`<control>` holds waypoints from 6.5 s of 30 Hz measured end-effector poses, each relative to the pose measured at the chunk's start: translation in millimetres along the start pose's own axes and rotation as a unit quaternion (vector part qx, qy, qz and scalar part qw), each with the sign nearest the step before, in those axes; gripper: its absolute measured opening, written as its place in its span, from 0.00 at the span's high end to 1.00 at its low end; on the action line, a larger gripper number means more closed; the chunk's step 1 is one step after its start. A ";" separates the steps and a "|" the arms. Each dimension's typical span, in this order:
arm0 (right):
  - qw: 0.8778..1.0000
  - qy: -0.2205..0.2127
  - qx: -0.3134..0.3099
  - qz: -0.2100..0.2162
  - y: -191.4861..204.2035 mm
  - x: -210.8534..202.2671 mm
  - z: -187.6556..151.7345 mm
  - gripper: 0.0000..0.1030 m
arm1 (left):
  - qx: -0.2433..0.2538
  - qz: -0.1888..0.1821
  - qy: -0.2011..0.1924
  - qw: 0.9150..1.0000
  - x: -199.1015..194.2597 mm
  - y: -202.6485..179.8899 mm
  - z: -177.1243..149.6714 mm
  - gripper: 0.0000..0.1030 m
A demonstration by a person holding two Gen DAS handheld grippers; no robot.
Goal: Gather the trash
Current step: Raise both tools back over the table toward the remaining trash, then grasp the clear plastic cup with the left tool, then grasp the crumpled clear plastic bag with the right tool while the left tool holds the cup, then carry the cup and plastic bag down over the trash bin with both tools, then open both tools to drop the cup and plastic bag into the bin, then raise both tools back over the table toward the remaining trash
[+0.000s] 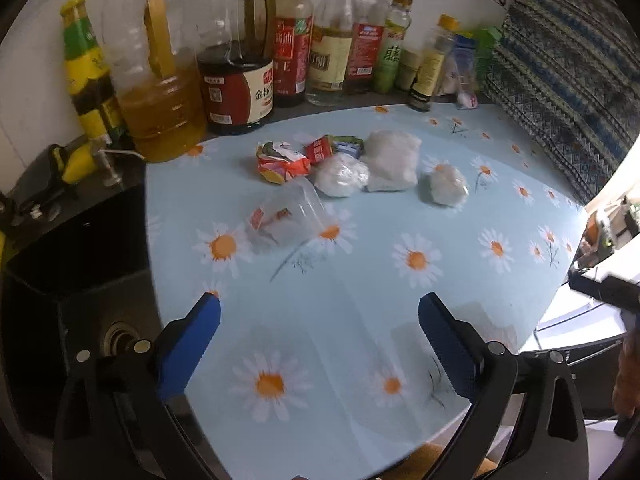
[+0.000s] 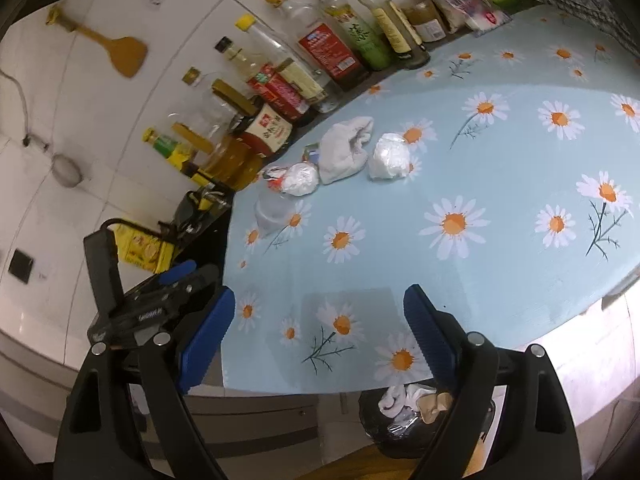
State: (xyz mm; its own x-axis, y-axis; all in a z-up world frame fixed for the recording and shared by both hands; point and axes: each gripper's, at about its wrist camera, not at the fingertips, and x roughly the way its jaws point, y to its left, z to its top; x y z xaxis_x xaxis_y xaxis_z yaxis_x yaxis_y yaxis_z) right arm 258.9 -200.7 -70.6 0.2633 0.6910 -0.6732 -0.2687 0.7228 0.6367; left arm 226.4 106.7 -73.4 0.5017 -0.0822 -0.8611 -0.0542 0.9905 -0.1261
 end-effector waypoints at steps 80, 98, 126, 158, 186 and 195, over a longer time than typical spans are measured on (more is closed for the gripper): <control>0.976 0.152 -0.156 0.015 -29.0 94.0 83.6 0.51 | -0.160 0.009 -0.037 0.986 -3.3 -56.9 -59.1 0.34; 0.966 0.194 -0.168 0.038 0.3 52.2 -61.7 0.51 | -0.145 -0.061 -0.006 0.987 -27.7 -58.6 -151.6 0.34; 0.946 0.293 -0.126 -0.060 -77.5 134.1 -195.9 0.51 | -0.119 -0.071 0.127 0.982 58.4 -68.3 -249.6 0.34; 0.964 0.244 -0.083 -0.065 -69.6 102.6 -155.6 0.25 | -0.138 -0.040 0.145 0.979 48.1 -62.5 -244.6 0.17; 0.970 0.026 -0.243 -0.009 23.7 8.9 0.8 0.05 | -0.121 -0.016 -0.044 0.992 -53.2 -66.9 -125.5 0.07; 0.960 0.020 -0.279 -0.027 20.0 44.2 74.9 0.12 | -0.132 0.013 -0.076 0.988 -56.0 -69.7 -84.8 0.07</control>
State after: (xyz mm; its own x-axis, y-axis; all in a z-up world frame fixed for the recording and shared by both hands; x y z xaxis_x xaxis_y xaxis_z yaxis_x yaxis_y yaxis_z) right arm 334.5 -154.7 -59.4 0.2577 0.6436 -0.7207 -0.7136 0.6297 0.3071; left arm 128.9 33.0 -58.2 0.6201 -0.0204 -0.7842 -0.2823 0.9269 -0.2474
